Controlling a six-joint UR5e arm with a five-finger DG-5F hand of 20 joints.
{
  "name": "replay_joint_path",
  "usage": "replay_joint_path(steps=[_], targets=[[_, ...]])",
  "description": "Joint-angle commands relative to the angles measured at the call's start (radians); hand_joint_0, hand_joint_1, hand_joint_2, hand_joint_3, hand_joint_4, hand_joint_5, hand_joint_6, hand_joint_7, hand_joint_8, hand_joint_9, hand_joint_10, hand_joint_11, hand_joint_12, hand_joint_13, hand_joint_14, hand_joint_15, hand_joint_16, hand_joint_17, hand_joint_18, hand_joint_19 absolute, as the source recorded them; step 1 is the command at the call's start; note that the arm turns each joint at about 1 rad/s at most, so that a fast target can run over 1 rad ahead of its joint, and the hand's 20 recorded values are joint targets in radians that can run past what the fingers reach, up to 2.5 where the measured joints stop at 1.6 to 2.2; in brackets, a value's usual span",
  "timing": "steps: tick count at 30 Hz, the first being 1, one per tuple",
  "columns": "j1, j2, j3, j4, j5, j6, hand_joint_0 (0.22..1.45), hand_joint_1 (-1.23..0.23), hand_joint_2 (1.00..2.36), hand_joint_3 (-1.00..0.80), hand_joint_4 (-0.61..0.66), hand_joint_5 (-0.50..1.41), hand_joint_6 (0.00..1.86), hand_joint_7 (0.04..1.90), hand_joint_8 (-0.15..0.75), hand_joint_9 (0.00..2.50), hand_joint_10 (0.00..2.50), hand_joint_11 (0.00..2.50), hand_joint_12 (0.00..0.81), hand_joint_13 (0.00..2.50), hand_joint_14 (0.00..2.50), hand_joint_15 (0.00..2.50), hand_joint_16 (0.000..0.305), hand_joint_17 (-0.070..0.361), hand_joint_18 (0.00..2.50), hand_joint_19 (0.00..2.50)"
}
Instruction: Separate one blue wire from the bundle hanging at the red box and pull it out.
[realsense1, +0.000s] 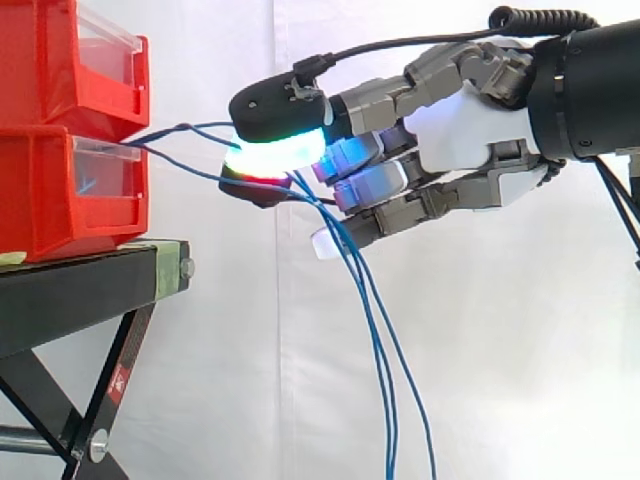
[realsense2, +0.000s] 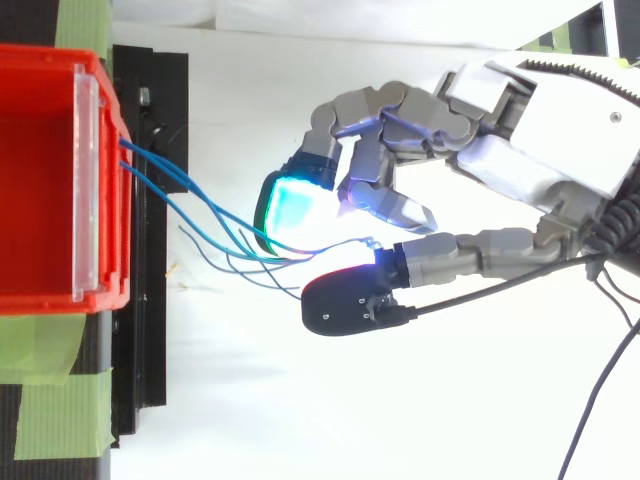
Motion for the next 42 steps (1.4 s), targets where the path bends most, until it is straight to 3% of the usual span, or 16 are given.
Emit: replay_joint_path(steps=[1,21,36,42], targets=[[0.000,0.000,0.000,-0.001,0.000,0.000,0.56,-0.68,1.01,-0.32,0.24,-0.21,0.79,1.09,0.345,0.44,1.36,1.44,0.327,0.48,1.79,1.22,0.033,0.074,0.65,0.88],[0.000,0.000,0.000,-0.001,0.000,0.000,0.59,-0.63,1.02,-0.33,0.23,-0.20,0.78,1.09,0.337,0.56,1.33,1.42,0.317,0.57,1.65,1.25,0.031,0.071,0.70,0.89],[0.000,0.000,0.000,-0.001,0.000,0.000,0.61,-0.69,1.03,-0.15,0.24,-0.19,0.84,1.08,0.341,0.73,1.47,1.42,0.318,0.72,1.50,1.32,0.032,0.071,0.82,0.93],[0.000,0.000,0.000,-0.001,0.000,0.000,0.61,-0.69,1.03,-0.14,0.25,-0.19,0.84,1.09,0.340,0.81,1.42,1.47,0.308,0.79,1.43,1.37,0.031,0.070,0.87,0.94]])
